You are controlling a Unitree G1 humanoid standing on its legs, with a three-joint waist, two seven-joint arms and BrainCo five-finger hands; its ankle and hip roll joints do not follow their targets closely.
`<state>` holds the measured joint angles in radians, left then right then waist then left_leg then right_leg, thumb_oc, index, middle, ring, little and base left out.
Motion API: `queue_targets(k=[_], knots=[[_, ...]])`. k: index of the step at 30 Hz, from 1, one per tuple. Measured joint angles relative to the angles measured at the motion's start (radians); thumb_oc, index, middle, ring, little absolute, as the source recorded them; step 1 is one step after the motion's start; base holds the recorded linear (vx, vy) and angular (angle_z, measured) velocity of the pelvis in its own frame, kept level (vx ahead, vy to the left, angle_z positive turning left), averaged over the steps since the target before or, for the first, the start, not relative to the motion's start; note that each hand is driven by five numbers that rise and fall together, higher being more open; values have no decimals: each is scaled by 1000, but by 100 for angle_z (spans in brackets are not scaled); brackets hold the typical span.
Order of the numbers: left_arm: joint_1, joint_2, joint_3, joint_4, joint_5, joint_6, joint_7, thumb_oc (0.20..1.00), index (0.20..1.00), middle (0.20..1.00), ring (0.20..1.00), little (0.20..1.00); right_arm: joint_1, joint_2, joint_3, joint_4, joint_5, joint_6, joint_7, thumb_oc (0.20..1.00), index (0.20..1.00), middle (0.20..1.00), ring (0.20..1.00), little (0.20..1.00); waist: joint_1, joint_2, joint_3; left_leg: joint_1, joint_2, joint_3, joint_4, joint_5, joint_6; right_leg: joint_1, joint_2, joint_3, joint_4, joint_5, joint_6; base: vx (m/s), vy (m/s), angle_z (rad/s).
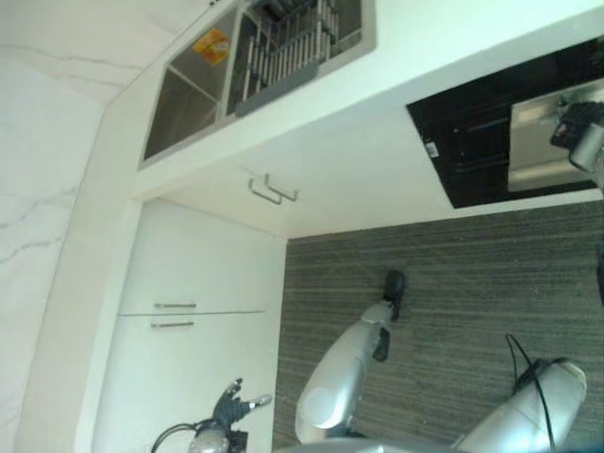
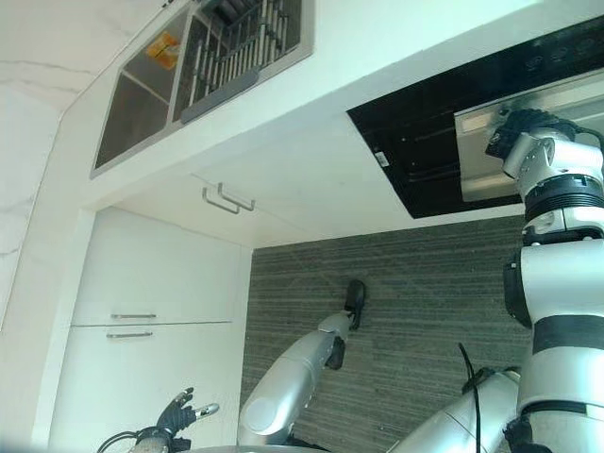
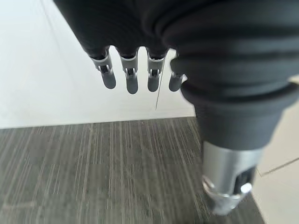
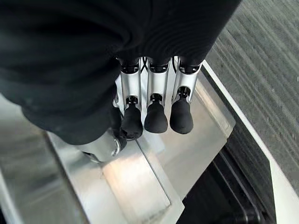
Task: Place the dishes in the dishwasher.
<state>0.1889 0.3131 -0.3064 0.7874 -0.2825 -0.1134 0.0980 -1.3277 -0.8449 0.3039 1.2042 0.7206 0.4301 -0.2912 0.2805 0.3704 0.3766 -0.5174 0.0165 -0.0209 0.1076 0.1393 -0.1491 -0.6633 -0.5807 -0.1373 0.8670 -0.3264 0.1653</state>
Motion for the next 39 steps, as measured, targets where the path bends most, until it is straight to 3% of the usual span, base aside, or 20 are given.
queue_targets(k=[6,9,12,14,17,19,22,24,25,26,28,29,30,31,32,33,34,36,37,39], knots=[[20,9,34,-83,7,-37,-36,1000,1000,1000,1000,1000,49,-18,-2,-7,-57,19,61,200,200,200,200,200,-7,-25,12,34,2,8,1,0,0,67,13,-14,-47,5,2,40,127,2],[33,18,79,-183,-29,-5,-44,1000,1000,1000,1000,1000,434,-2,-151,-444,-71,-70,114,200,200,200,200,200,-45,-74,12,37,27,33,28,-1,19,137,38,-49,-121,39,10,44,190,-2],[-8,31,134,-257,-120,26,-30,1000,1000,1000,1000,1000,871,204,-288,-817,-42,-171,164,200,200,200,200,200,-85,-202,26,61,40,54,59,51,28,189,68,-44,-206,73,51,-53,192,-41],[-95,37,178,-288,-189,50,-7,1000,1000,1000,1000,1000,1167,354,-308,-1013,-74,-277,203,200,200,200,200,200,-119,-273,49,61,70,68,109,9,39,251,101,-71,-295,116,63,-148,34,-35],[-304,123,267,-286,-248,41,24,1000,1000,1000,1000,1000,1285,438,-289,-916,-165,-423,233,200,200,200,200,200,-211,-403,89,60,148,84,122,-11,28,339,208,-97,-485,211,61,-183,-77,-52],[-394,116,244,-251,-248,51,18,1000,1000,1000,1000,1000,1258,437,-292,-823,-204,-515,219,200,200,200,200,200,-210,-421,88,67,176,58,140,-33,3,412,247,-131,-575,241,44,-93,-75,-5],[-414,93,182,-142,-252,67,7,1000,1000,1000,1000,1000,1256,450,-192,-773,-296,-586,208,200,200,200,200,200,-212,-477,60,87,176,54,195,-80,11,518,267,-167,-698,294,14,18,-29,2],[-344,88,140,-100,-245,73,-19,1000,1000,1000,1000,1000,1271,550,-108,-673,-304,-598,215,429,429,429,429,429,-198,-557,1,134,167,89,206,-146,25,568,245,-136,-726,325,-23,55,-169,-17],[-341,89,125,-90,-242,71,-24,1000,1000,1000,1000,1000,1269,588,-106,-612,-301,-617,209,730,730,730,730,730,-192,-565,-8,150,166,88,196,-147,26,575,246,-124,-720,346,-30,28,-233,9],[-330,85,83,-36,-237,41,-53,1000,1000,1000,1000,1000,1258,631,-92,-481,-271,-636,214,1000,1000,1000,1000,1000,-184,-540,-16,170,169,53,156,-125,37,568,280,-83,-698,339,-20,40,-235,45],[-271,54,53,114,-237,-7,-141,1000,1000,1000,1000,1000,1253,646,-103,-257,-266,-658,234,1000,1000,1000,1000,1000,-192,-471,-47,212,193,-25,-4,-59,45,552,457,15,-742,266,1,191,-289,83],[-207,46,66,131,-236,-6,-175,1000,1000,1000,1000,1000,1278,635,-132,-239,-266,-667,235,1000,1000,1000,1000,1000,-205,-464,-48,227,178,-24,-48,-36,76,548,512,36,-783,268,-3,279,-305,97],[-180,27,74,145,-233,-6,-196,1000,1000,1000,1000,1000,1290,620,-151,-223,-265,-670,235,1000,1000,1000,1000,1000,-219,-443,-47,238,170,-32,-66,-19,89,574,547,78,-814,296,-68,329,-239,122],[-144,1,86,164,-239,-3,-262,1000,1000,1000,1000,1000,1315,592,-175,-187,-268,-661,234,1000,1000,1000,1000,1000,-225,-394,-67,300,160,-39,-150,-29,78,655,545,47,-889,318,-71,404,-313,123],[-111,-18,115,185,-240,2,-315,1000,1000,1000,1000,1000,1320,584,-191,-155,-288,-659,239,1000,1000,1000,1000,1000,-233,-388,-75,355,137,3,-160,-51,81,706,513,15,-910,306,-103,390,-327,89],[-111,-18,115,185,-240,2,-315,1000,1000,1000,1000,1000,1320,584,-191,-155,-288,-659,239,1000,1000,1000,1000,1000,-233,-388,-75,355,137,3,-160,-51,81,706,513,15,-910,306,-103,250,-268,43],[-71,-70,158,274,-250,2,-353,1000,1000,1000,1000,1000,1335,533,-130,-127,-404,-635,262,1000,1000,1000,1000,1000,-227,-335,-146,419,125,32,-87,-61,85,767,529,3,-909,285,-79,139,-244,34],[-58,-82,159,298,-260,1,-379,1000,1000,1000,1000,1000,1347,534,-74,-112,-485,-613,299,1000,1000,1000,1000,1000,-217,-322,-213,434,131,28,-103,-31,69,769,534,-25,-886,260,-90,75,-296,40],[-69,-93,181,327,-268,-5,-388,1000,1000,1000,1000,1000,1331,552,-74,-102,-485,-594,305,1000,1000,1000,1000,1000,-216,-325,-216,428,135,20,-87,-13,43,778,540,-42,-869,250,-97,-20,-230,64],[-90,-100,198,390,-269,-9,-392,1000,1000,1000,1000,1000,1320,594,-86,-75,-486,-544,317,1000,1000,1000,1000,1000,-196,-356,-228,340,132,6,-12,99,-43,737,548,-94,-803,199,-151,-125,-111,90]])
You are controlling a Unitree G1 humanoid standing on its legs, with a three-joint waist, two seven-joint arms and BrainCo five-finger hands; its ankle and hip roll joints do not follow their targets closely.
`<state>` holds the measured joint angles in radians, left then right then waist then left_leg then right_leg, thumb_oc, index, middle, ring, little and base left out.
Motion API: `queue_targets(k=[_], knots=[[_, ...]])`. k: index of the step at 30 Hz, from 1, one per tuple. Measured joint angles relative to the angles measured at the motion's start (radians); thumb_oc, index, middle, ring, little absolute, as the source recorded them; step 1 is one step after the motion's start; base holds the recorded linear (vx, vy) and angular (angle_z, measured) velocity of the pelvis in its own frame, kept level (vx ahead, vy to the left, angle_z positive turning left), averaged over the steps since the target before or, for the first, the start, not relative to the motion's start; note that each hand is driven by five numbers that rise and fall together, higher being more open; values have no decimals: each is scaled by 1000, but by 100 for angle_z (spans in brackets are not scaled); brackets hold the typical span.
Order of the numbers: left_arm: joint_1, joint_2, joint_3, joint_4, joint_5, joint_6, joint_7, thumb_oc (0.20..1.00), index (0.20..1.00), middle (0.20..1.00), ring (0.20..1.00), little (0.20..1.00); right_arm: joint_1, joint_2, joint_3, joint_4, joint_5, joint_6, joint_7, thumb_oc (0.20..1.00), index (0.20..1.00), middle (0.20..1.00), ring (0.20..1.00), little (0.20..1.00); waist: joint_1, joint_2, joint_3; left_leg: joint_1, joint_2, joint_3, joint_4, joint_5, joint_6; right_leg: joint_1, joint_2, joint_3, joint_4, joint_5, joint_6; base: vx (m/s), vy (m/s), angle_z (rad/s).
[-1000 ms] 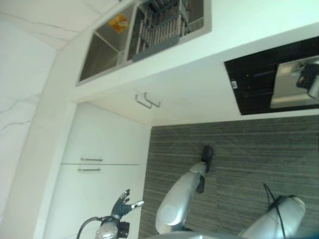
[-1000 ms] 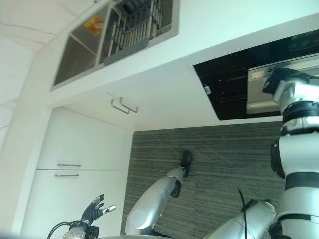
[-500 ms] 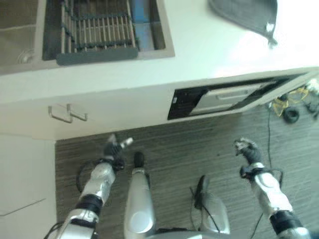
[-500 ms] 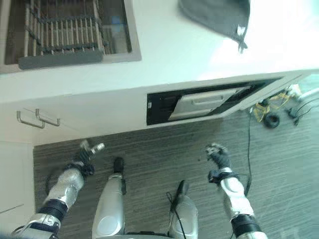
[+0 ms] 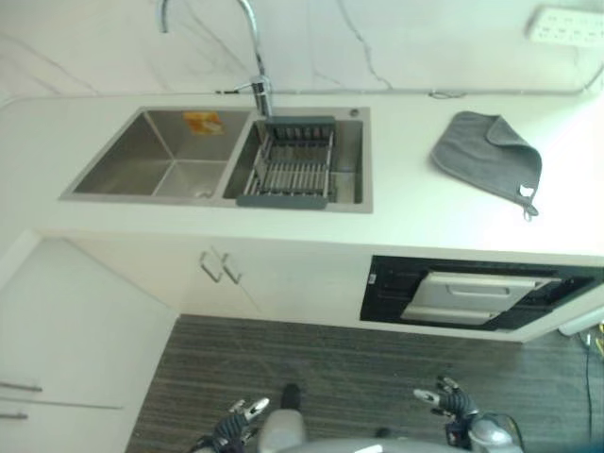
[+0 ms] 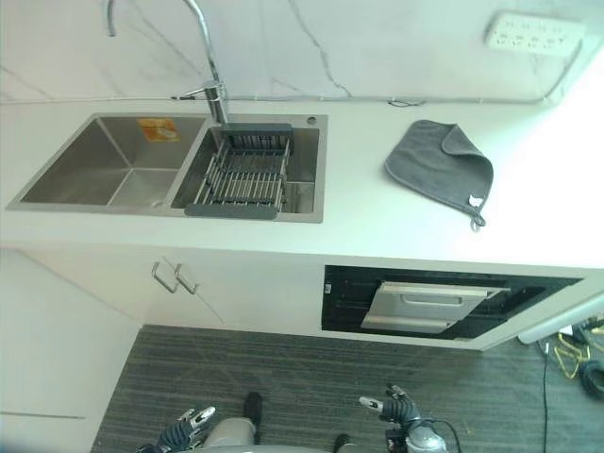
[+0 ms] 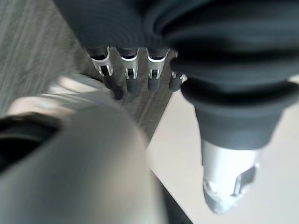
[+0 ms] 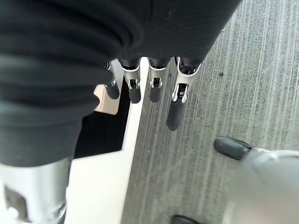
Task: Place the dishes in the dishwasher.
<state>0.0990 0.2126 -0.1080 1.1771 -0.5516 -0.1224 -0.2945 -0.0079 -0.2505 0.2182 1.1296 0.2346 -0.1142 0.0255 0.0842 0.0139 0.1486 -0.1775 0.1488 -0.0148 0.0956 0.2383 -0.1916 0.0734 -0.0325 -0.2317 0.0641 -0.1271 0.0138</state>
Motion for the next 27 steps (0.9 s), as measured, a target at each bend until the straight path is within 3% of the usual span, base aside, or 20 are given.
queue_targets(k=[1,2,3,4,5,7,9,10,11,12,15,22,27], knots=[[-20,1,-5,8,1,9,0,1000,1000,1000,1000,1000,9,2,0,5,1,8,-1,1000,1000,1000,1000,1000,-2,-16,-4,-8,-18,14,-69,116,-8,-13,-21,-56,1,16,-23,-114,-4,106],[-44,4,-3,22,4,28,0,1000,1000,1000,1000,1000,18,-2,-4,15,4,24,0,1000,1000,1000,1000,1000,-12,-43,-6,-12,-47,102,-19,26,69,-2,-55,-105,-33,42,-29,-3,55,99],[-47,22,-2,22,6,39,9,1000,1000,1000,1000,1000,17,0,-15,43,7,45,4,1000,1000,1000,1000,1000,-14,-71,-15,43,-66,159,22,-81,100,15,-72,-106,-78,75,-33,17,55,64],[-48,24,1,21,13,39,16,1000,1000,1000,1000,1000,14,-6,-51,63,27,52,11,1000,1000,1000,1000,1000,-27,-64,-20,131,-61,164,-42,-108,84,31,-62,-101,-105,96,-30,30,46,22],[-57,15,1,24,15,45,30,1000,1000,1000,1000,1000,4,-17,-105,103,44,62,15,1000,1000,1000,1000,1000,-60,-34,-35,282,-30,169,-192,-110,83,44,-29,-102,-139,121,-27,17,39,11],[-94,1,0,41,15,47,45,1000,1000,1000,1000,1000,7,-29,-119,115,43,66,17,1000,1000,1000,1000,1000,-80,-16,-44,366,2,195,-193,-122,75,37,-2,-105,-150,130,-17,15,33,7],[-133,-17,22,41,14,55,58,1000,1000,1000,1000,1000,29,-27,-115,112,40,69,26,1000,1000,1000,1000,1000,-96,-12,-49,364,12,195,-186,-170,88,7,8,-104,-128,149,-7,21,34,-2],[-140,-28,30,44,14,54,61,1000,1000,1000,1000,1000,58,-26,-111,109,22,76,33,1000,1000,1000,1000,1000,-105,7,-54,364,27,192,-186,-248,118,-10,17,-103,-101,157,1,44,27,-17],[-137,-28,31,50,14,53,65,1000,1000,1000,1000,1000,67,-17,-109,109,19,83,33,1000,1000,1000,1000,1000,-100,14,-54,362,24,197,-189,-272,101,-40,4,-82,-62,154,5,54,22,-20],[-128,-23,31,57,16,55,67,1000,1000,1000,1000,1000,69,-6,-107,109,16,85,37,1000,1000,1000,1000,1000,-104,2,-61,354,10,199,-193,-272,104,-66,-14,-61,-26,144,19,63,18,-24],[-91,-10,32,63,23,61,78,1000,1000,1000,1000,1000,66,7,-107,109,6,108,47,1000,1000,1000,1000,1000,-102,5,-81,356,-25,202,-193,-265,120,-113,-59,-31,69,108,50,57,15,1],[-49,-16,31,86,27,72,74,1000,1000,1000,1000,1000,68,-7,-102,97,-23,117,51,1000,1000,1000,1000,1000,-101,57,-116,367,-26,203,-186,-256,135,-92,-54,-29,47,103,38,47,15,0],[-50,-17,31,88,26,72,66,1000,1000,1000,1000,1000,69,-13,-102,97,-59,120,50,1000,1000,1000,1000,1000,-98,58,-117,372,-26,205,-186,-263,144,-85,-54,-27,42,103,39,0,0,0]])
